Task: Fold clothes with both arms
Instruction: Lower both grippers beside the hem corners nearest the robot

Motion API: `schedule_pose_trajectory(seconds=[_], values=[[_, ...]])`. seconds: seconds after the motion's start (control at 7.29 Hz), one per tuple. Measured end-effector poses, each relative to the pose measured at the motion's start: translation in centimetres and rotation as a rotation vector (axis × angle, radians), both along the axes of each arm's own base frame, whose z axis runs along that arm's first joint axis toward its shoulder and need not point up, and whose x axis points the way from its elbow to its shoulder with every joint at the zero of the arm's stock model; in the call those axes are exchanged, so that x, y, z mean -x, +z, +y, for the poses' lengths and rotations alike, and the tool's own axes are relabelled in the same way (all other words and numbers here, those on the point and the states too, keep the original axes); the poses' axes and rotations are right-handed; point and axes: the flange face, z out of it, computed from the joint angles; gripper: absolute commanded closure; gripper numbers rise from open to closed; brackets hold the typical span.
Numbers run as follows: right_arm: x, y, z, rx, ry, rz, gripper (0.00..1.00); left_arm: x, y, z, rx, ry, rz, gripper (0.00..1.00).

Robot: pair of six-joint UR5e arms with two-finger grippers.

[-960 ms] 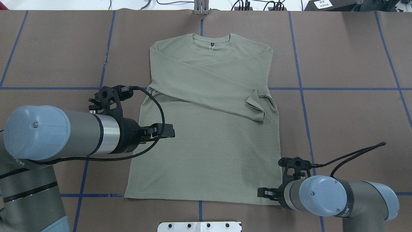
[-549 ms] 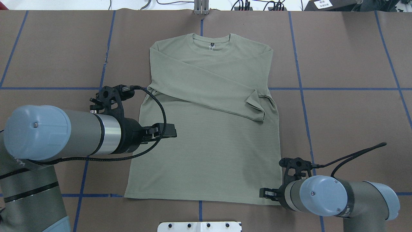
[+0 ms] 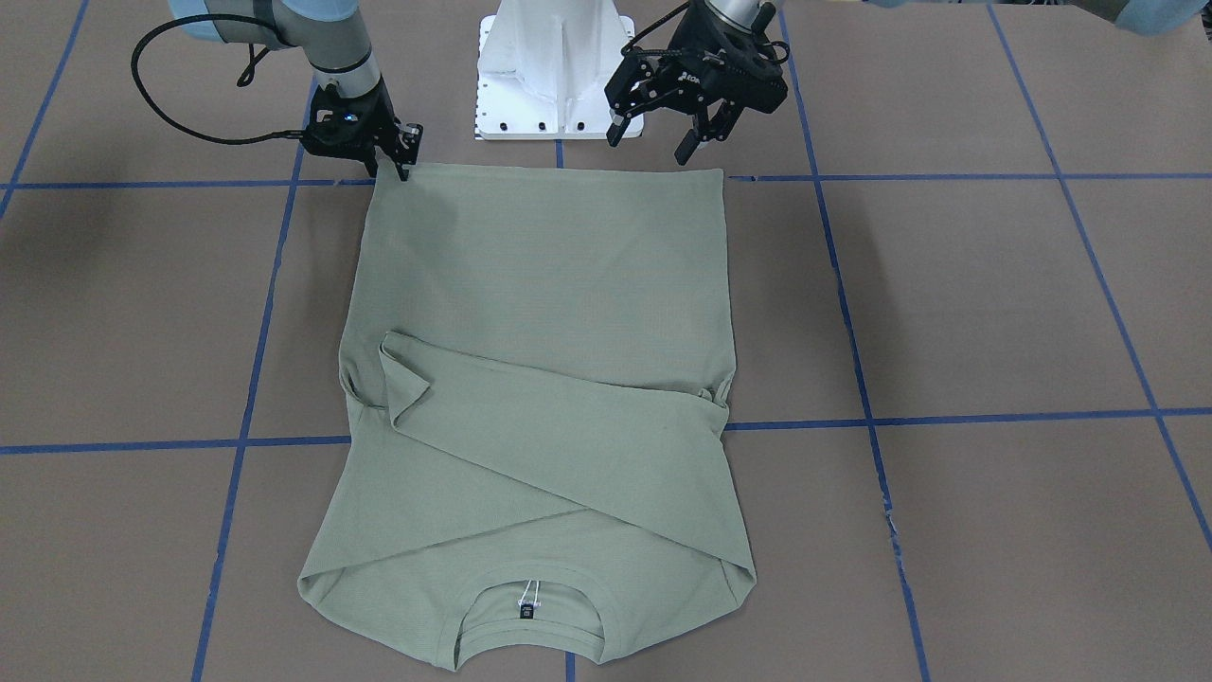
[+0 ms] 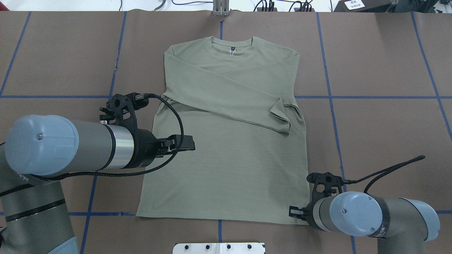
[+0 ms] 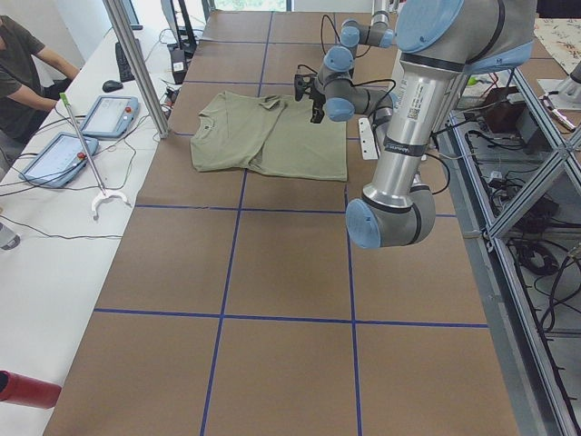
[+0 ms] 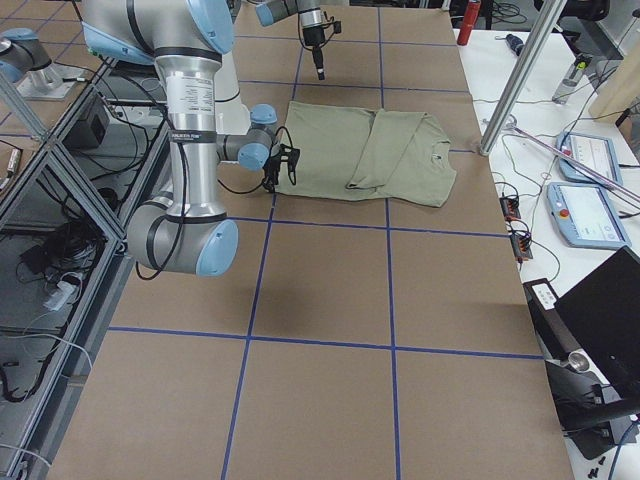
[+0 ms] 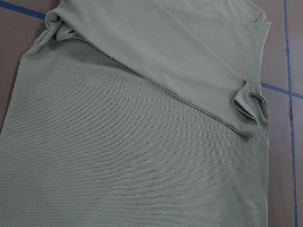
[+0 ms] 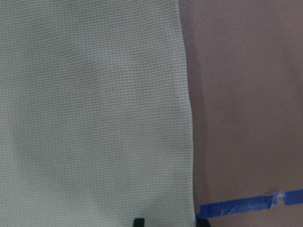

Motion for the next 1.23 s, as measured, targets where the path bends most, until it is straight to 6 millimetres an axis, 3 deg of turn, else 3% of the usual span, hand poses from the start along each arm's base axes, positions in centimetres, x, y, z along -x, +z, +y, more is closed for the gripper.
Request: schedule_pose_trajectory(seconds=[0.55, 1.23], values=[[-0.2, 0.3, 0.1, 0.008, -0.006, 0.005, 0.51, 0.0, 0.0, 0.0, 0.0, 0.0, 0.0, 0.0], [-0.6, 1.1, 0.2, 0.016, -0.01, 0.02, 0.59, 0.0, -0.1, 0.0, 0.0, -0.001, 0.003, 0.0]])
